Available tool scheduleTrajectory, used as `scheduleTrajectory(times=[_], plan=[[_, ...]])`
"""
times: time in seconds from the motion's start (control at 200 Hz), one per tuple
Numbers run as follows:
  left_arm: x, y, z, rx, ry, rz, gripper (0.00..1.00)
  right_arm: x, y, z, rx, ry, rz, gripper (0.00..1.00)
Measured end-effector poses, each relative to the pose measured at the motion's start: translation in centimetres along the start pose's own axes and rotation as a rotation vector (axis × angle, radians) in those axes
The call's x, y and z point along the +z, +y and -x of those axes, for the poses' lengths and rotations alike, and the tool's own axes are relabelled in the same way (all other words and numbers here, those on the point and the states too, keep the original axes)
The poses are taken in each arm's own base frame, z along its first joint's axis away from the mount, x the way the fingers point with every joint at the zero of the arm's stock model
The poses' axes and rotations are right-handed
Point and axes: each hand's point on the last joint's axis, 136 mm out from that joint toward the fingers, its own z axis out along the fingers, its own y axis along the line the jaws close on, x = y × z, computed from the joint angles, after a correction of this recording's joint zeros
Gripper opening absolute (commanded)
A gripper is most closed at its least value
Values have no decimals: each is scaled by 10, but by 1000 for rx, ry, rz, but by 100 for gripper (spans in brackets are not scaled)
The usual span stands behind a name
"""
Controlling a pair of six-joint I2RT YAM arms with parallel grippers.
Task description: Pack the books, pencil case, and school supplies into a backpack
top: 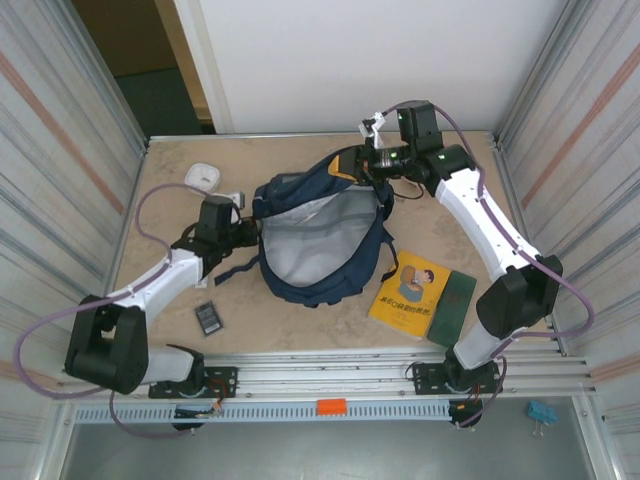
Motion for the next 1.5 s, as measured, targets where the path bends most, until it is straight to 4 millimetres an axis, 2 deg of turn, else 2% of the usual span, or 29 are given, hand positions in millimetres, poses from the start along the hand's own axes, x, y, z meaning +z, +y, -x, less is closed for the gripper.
scheduleTrajectory(times=[0.045,0.115,0.226,0.301,0.441,0.631,0.867,0.927,1.052,1.293,1.393,1.498], plan=[[0,2,7,-7,-12,7,44,1,-1,4,-12,-17,2,0],[-4,4,20,-25,-38,11,54,4,-6,8,-23,-50,3,0],[-21,-2,39,-46,-82,-3,64,15,-24,8,0,-79,-16,1],[-41,-8,51,-63,-118,-20,68,24,-34,7,13,-105,-47,1],[-78,-19,65,-98,-181,-57,69,42,-39,8,-17,-176,-89,1],[-98,-18,60,-138,-182,-57,69,71,-53,6,-3,-269,-99,1],[-99,-13,52,-165,-156,-32,69,106,-77,-10,70,-299,-143,13],[-98,-12,49,-175,-150,-31,68,111,-84,-16,100,-289,-159,22],[-90,-9,35,-197,-111,-36,66,116,-108,-32,215,-249,-224,48],[-73,-4,14,-224,-31,-27,66,121,-168,-80,459,-95,-420,59],[-70,-4,12,-225,-19,-25,66,115,-177,-95,521,-46,-473,61],[-63,-3,6,-226,7,-21,65,109,-177,-103,562,-1,-493,61]])
